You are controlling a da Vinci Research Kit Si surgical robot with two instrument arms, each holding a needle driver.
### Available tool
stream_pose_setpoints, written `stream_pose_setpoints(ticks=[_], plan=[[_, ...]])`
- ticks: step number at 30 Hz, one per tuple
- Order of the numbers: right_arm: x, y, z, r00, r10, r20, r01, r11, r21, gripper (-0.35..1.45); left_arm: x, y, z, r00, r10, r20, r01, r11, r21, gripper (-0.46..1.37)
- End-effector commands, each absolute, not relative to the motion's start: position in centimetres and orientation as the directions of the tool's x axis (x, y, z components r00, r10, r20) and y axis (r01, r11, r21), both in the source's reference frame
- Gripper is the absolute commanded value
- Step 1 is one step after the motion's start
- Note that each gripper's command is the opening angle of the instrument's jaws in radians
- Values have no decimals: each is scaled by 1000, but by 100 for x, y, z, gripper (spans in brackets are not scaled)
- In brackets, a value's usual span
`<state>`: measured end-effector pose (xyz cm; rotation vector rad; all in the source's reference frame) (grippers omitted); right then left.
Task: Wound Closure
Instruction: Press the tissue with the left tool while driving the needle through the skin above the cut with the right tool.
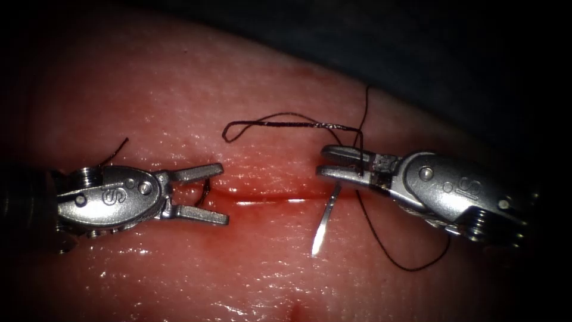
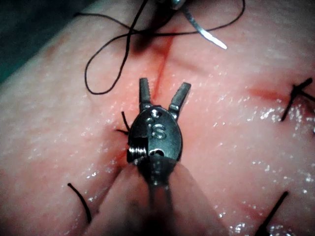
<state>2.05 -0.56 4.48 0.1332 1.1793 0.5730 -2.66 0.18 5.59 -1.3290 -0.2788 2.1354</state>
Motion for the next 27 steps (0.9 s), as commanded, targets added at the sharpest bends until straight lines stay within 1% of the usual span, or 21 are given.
stream_pose_setpoints(ticks=[1,5,8,10,12,16,19,22,27], plan=[[205,-56,449,258,488,-834,-359,850,387,-35,-266,18,559,-317,589,-743,-376,-797,-472,33],[206,-56,449,265,479,-837,-356,855,377,-35,-267,17,560,-318,589,-743,-379,-797,-470,21],[207,-56,449,269,469,-841,-355,860,366,-35,-269,16,562,-318,587,-744,-380,-798,-468,16],[208,-55,449,268,464,-844,-356,862,361,-35,-271,14,564,-318,586,-746,-378,-799,-467,4],[208,-55,449,273,454,-848,-354,867,350,-35,-274,11,566,-319,583,-747,-378,-801,-464,-1],[210,-55,450,275,444,-853,-355,871,339,-35,-277,8,570,-320,584,-746,-383,-800,-462,-3],[211,-55,449,278,434,-857,-353,876,328,-35,-280,6,575,-321,589,-741,-383,-797,-467,-11],[214,-56,449,282,424,-861,-353,880,318,-35,-284,1,586,-328,594,-735,-377,-796,-474,-26],[222,-55,455,278,386,-879,-337,897,288,-35,-286,-4,603,-344,607,-716,-392,-786,-478,-32]])
